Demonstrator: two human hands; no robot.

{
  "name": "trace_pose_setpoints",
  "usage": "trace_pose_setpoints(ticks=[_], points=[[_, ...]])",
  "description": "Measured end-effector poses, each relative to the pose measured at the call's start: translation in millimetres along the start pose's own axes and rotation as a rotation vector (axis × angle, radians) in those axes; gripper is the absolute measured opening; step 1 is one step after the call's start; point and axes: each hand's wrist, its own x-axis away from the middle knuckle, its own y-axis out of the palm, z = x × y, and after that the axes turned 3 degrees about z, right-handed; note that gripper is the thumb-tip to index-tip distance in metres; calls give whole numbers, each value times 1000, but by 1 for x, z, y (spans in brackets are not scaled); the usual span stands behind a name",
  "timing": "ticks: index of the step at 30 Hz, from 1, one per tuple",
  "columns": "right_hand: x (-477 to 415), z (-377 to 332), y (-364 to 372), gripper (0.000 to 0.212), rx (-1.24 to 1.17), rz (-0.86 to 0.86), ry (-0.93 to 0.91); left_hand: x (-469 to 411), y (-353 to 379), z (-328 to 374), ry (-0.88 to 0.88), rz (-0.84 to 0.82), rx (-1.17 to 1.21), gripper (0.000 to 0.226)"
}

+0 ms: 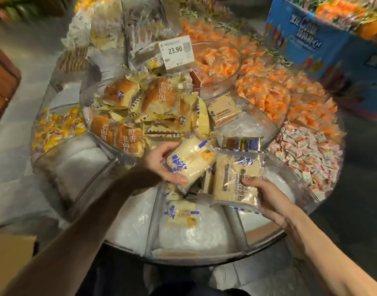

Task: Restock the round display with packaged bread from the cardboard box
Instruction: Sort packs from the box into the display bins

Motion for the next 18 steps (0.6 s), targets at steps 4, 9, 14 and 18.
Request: trace_pose_setpoints(ticks=[4, 9, 14, 18], points=[[7, -5, -12, 48, 21, 10, 34, 18, 7, 0, -32, -4, 72, 59], [22, -11, -24, 34, 46, 55, 19, 28, -4, -29, -74, 77, 108, 50], [33, -5, -36, 31, 67, 87, 21, 35, -8, -91, -136, 111, -55, 48], [34, 7, -37, 32, 128, 116, 24, 39, 13, -126, -144, -38, -296, 50]])
